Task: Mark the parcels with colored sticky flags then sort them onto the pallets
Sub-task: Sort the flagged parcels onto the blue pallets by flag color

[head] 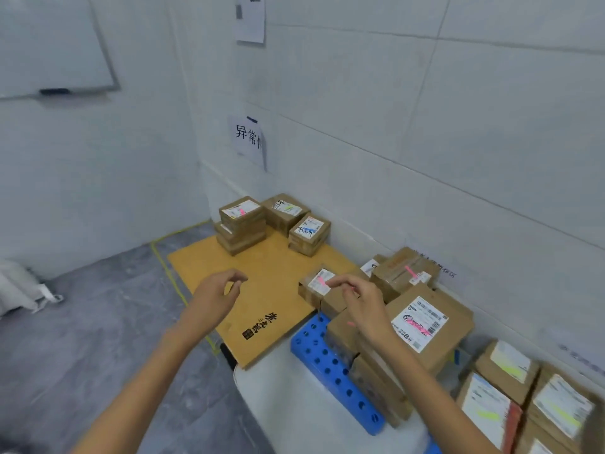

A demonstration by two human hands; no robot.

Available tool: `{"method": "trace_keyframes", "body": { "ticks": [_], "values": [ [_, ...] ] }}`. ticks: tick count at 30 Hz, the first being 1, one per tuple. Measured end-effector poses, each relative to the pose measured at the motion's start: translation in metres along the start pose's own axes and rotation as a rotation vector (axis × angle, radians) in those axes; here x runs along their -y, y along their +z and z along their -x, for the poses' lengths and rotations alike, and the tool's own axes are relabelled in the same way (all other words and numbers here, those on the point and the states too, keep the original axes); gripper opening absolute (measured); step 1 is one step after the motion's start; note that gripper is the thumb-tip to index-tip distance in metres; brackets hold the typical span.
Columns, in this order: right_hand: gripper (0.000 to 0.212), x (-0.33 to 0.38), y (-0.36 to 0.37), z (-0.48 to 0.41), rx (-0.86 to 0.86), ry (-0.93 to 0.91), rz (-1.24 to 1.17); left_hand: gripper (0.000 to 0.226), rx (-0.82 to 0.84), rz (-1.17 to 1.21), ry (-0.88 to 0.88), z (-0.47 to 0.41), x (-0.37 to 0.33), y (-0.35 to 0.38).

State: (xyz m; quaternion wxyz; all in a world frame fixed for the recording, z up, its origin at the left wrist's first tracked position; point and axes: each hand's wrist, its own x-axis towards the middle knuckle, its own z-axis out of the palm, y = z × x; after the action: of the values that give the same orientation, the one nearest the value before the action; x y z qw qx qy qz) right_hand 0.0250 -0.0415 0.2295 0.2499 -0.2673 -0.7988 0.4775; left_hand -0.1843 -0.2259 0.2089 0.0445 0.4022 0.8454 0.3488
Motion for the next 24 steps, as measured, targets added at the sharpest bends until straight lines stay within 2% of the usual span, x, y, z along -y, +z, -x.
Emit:
{"method": "trace_keyframes", "body": {
  "ticks": [6,11,15,19,21,24],
  "values": [
    [0.032,-0.007,0.045,-0.040,0.057,0.028,-0.001,0.018,-0.082,-0.016,-0.065,-0.031,0.049,-0.044],
    [0.036,-0.025,0.099,-0.095,-0.056,0.073,-0.062,0.020,-0.072,-0.038,-0.078,-0.100,0.114,-0.066],
    [0.040,-0.039,0.156,-0.155,-0.046,0.164,-0.071,0.023,-0.009,-0.043,-0.065,-0.187,0.160,-0.070],
    [0.031,-0.043,0.204,-0.237,-0.070,0.224,-0.045,0.024,0.052,0.002,-0.037,-0.286,0.203,-0.055],
    [0.030,-0.042,0.228,-0.275,-0.076,0.260,-0.033,0.028,0.114,0.012,-0.036,-0.328,0.223,-0.040],
    [0.037,-0.040,0.269,-0.327,0.006,0.339,-0.038,0.040,0.254,0.046,-0.096,-0.380,0.248,-0.016]
  ]
}}
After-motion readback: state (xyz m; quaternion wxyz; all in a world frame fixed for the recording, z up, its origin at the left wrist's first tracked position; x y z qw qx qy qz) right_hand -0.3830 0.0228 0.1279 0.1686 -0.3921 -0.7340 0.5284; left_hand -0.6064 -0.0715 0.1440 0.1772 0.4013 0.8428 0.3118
